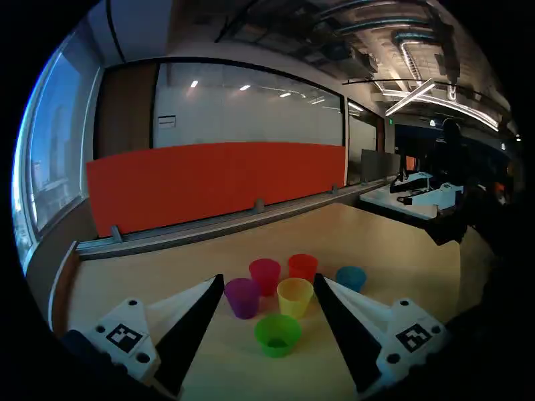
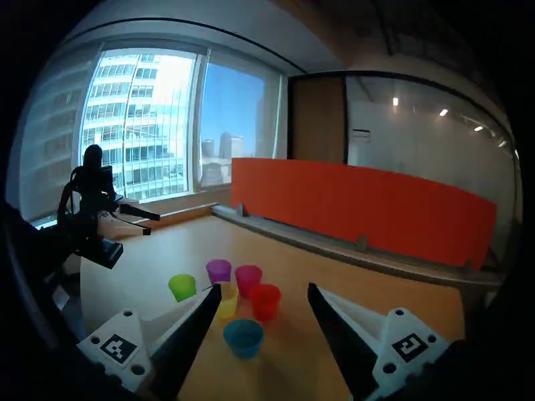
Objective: Pour water
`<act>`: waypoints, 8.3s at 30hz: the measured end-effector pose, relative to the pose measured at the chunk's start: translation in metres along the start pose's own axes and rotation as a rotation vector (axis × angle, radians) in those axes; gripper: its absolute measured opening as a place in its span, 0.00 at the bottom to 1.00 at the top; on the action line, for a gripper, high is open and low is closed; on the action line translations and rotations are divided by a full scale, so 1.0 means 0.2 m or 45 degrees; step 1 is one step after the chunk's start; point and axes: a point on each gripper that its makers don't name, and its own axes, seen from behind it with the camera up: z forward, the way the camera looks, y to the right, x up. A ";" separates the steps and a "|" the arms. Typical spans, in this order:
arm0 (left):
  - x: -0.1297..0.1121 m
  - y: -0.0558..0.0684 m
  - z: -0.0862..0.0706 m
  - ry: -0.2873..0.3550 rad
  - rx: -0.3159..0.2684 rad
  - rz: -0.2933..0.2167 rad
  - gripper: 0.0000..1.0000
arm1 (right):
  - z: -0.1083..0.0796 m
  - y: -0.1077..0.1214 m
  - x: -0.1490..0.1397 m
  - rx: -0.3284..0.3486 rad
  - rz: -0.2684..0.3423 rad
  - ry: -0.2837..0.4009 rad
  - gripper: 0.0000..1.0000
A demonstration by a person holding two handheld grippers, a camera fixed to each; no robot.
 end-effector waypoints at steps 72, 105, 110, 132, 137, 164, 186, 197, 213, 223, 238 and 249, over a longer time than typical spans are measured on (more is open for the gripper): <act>-0.80 0.07 0.26 -0.488 -0.183 0.017 0.99 | 0.33 -0.15 -0.75 0.141 0.041 -0.368 1.00; -0.85 0.09 0.41 -0.547 -0.225 0.042 1.00 | 0.49 -0.19 -0.91 0.190 -0.006 -0.496 1.00; -0.86 0.08 0.42 -0.546 -0.211 0.052 0.99 | 0.52 -0.19 -0.92 0.189 -0.014 -0.502 1.00; -0.86 0.06 0.44 -0.552 -0.188 0.046 0.84 | 0.55 -0.19 -0.93 0.189 -0.030 -0.499 1.00; -0.85 0.07 0.44 -0.549 -0.191 0.040 0.84 | 0.56 -0.19 -0.93 0.187 -0.031 -0.496 1.00; -0.80 0.09 0.42 -0.521 -0.177 0.044 0.84 | 0.59 -0.17 -0.92 0.147 -0.042 -0.475 0.91; -0.49 0.19 0.30 -0.316 -0.154 0.034 0.84 | 0.39 -0.21 -0.60 0.101 -0.049 -0.309 0.91; -0.31 0.21 0.22 -0.187 -0.127 0.055 0.84 | 0.29 -0.23 -0.42 0.083 -0.028 -0.195 0.91; -0.10 0.28 0.16 -0.055 -0.130 0.062 0.84 | 0.20 -0.25 -0.25 0.079 -0.010 -0.045 0.91; -0.02 0.33 0.15 0.001 -0.141 0.054 0.84 | 0.16 -0.26 -0.18 0.082 -0.037 0.025 0.91; 0.00 0.37 0.15 0.027 -0.168 0.056 0.84 | 0.14 -0.26 -0.11 0.083 -0.044 0.082 0.91; -0.02 0.38 0.16 0.033 -0.169 0.093 0.84 | 0.16 -0.27 -0.07 0.089 -0.089 0.087 0.91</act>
